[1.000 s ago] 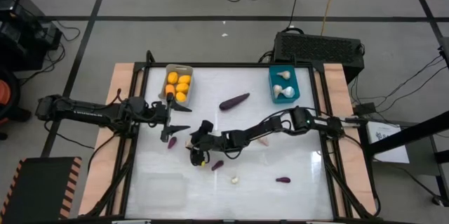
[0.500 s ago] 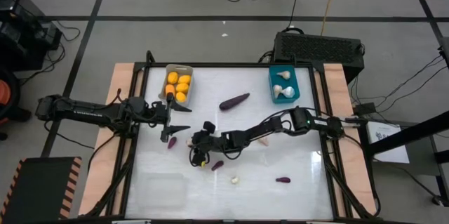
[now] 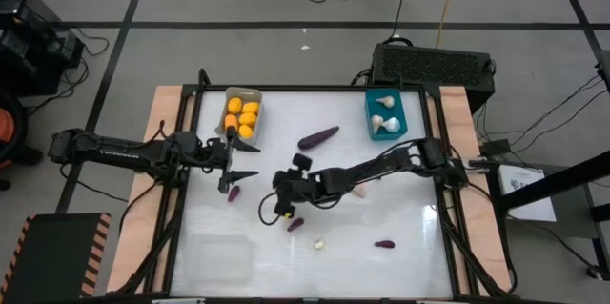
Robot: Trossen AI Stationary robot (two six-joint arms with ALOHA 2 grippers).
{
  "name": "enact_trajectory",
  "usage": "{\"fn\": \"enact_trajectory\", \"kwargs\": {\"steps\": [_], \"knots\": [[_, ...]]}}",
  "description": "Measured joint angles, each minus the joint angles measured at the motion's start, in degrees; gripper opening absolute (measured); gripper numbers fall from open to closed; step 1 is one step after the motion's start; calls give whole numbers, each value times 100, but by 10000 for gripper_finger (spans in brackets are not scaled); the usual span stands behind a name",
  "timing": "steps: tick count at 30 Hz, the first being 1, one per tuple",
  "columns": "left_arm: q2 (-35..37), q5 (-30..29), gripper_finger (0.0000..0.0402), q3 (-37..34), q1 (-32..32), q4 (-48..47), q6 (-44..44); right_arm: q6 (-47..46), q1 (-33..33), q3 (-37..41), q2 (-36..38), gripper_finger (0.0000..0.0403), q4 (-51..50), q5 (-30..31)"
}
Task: Sort produce into baskets
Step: Put the garlic into the blue bin
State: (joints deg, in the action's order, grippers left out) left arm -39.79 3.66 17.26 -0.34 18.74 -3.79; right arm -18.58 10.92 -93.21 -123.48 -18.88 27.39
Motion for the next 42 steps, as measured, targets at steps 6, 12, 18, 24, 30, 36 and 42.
{"fn": "enact_trajectory", "kwargs": {"steps": [6,12,18,24,30,36,42], "knots": [[0,0,304,0,0,0,0,-386,-26,-4,653,96,-1511,593],[0,0,304,0,0,2,0,-1186,-168,-4,1061,96,-3536,940],[0,0,304,0,0,0,-2,-2261,-496,-4,1151,96,-5904,1063],[0,0,304,0,0,0,2,-2360,-1073,-4,1154,96,-7106,1144],[0,0,304,0,0,-27,9,-1556,-1943,88,1221,96,-7045,1188],[0,0,304,0,0,-90,22,-1341,-3127,426,1237,96,-6960,1122],[0,0,304,0,0,-207,20,-1641,-4003,937,1237,113,-6643,971]]}}
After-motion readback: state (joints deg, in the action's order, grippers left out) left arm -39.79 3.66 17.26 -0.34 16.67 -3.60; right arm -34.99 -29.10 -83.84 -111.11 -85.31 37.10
